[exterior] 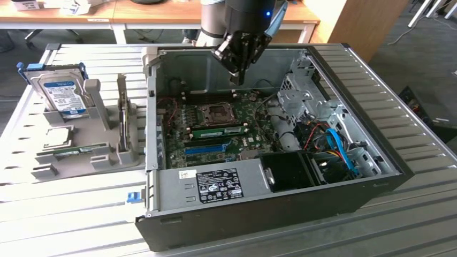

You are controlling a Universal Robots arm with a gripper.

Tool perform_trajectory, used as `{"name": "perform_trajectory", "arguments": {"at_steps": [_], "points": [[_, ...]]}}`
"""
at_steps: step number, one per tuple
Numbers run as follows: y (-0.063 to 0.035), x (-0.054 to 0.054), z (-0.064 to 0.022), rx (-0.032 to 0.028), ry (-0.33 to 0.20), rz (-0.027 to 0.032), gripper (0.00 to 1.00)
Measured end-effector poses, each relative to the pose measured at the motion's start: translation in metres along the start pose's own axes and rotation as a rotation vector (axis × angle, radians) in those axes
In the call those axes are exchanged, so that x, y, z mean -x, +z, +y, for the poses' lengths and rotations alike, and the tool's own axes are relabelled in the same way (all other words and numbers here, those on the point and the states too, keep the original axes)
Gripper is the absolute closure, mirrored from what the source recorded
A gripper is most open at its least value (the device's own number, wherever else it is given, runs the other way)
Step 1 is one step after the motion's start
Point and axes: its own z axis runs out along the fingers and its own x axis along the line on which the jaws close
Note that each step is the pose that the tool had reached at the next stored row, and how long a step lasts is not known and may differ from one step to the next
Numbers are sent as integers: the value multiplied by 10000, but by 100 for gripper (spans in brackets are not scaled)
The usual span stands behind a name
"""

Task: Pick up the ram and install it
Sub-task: 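Press down the ram until it locks into place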

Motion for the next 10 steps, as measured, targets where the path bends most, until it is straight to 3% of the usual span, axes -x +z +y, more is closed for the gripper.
{"name": "perform_trajectory", "arguments": {"at_steps": [10], "points": [[13,0,0,-34,1753,-25,89]]}}
